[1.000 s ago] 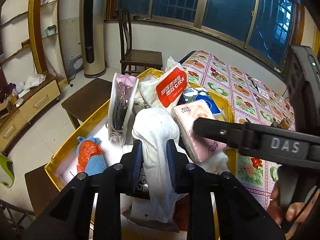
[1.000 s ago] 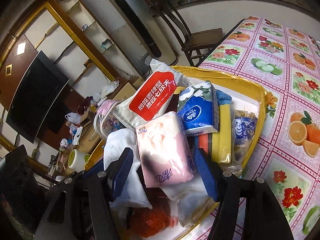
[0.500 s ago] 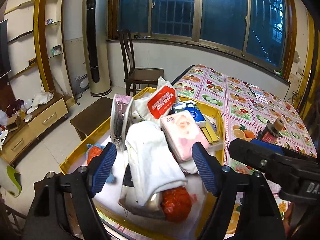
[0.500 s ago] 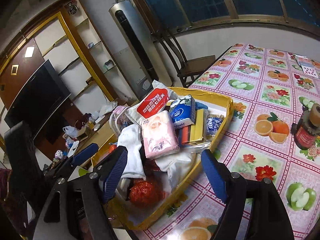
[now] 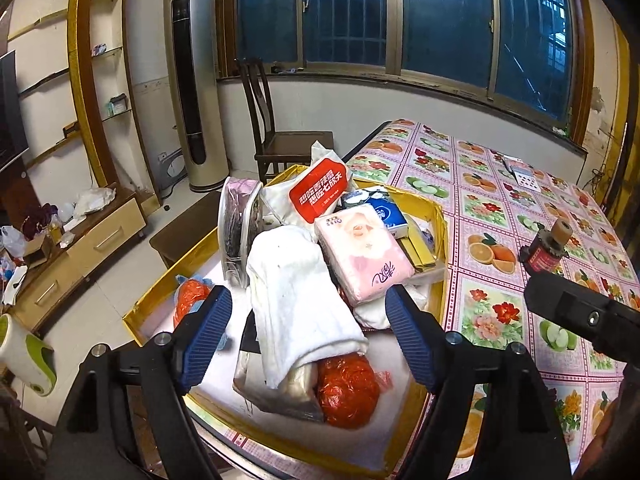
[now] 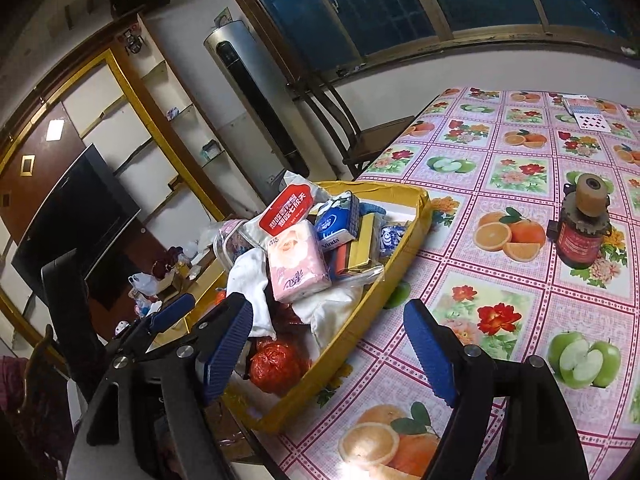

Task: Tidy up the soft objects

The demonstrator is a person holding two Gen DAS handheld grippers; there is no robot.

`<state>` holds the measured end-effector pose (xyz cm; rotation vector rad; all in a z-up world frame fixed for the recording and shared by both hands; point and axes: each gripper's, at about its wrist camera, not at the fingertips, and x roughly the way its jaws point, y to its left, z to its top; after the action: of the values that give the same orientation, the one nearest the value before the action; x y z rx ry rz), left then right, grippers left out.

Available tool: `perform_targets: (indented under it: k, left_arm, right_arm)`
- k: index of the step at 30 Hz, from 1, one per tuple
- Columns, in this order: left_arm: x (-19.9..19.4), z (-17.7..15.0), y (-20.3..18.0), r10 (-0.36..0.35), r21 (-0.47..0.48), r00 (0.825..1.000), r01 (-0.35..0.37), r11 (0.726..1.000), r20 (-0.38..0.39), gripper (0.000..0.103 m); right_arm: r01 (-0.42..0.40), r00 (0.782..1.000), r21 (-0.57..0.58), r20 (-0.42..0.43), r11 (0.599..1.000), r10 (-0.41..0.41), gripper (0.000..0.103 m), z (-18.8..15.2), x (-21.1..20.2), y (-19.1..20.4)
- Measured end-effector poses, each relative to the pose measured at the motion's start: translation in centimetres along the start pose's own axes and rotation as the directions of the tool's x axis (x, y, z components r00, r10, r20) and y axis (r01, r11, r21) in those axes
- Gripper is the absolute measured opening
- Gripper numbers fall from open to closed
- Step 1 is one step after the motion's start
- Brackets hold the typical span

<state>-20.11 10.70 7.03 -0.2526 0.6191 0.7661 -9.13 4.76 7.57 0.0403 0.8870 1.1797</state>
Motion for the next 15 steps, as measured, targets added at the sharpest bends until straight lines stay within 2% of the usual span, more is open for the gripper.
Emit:
perform_targets:
  k: [6,8,11,15]
  left_arm:
    - [0.0,-0.2,0.1,0.026,0.008,1.0,-0.026,1.0,-0.001,0.079]
    - [-0.1,-0.2,0.3,0.029,0.008,1.0,-0.029,1.0,0.003,0.085]
    - [-0.3,-0.3,0.3,0.036,0.03,0.999,-0.037,0.999,0.012,0.085]
    - [-0.5,-0.4,0.0,0.006,0.078,1.0,-0.009,0.997,0.027,0.085]
  right_arm:
    - [-0.002,1.0,0.027,-0.016,1.0,0.003,0.08,-0.8,0.0,-1.0]
    - [-0.002,1.0,0.032,-0.02,0.999,0.003,0.08,-1.0,0.1,-1.2]
    - [-0.006,1.0,0.04,-0.024,0.999,0.007,0.08,-1.1,0.2,-1.4]
    - [-0.006,1.0,0.035,-0.021,0.999,0.007,0.08,-1.2,0.0,-1.3]
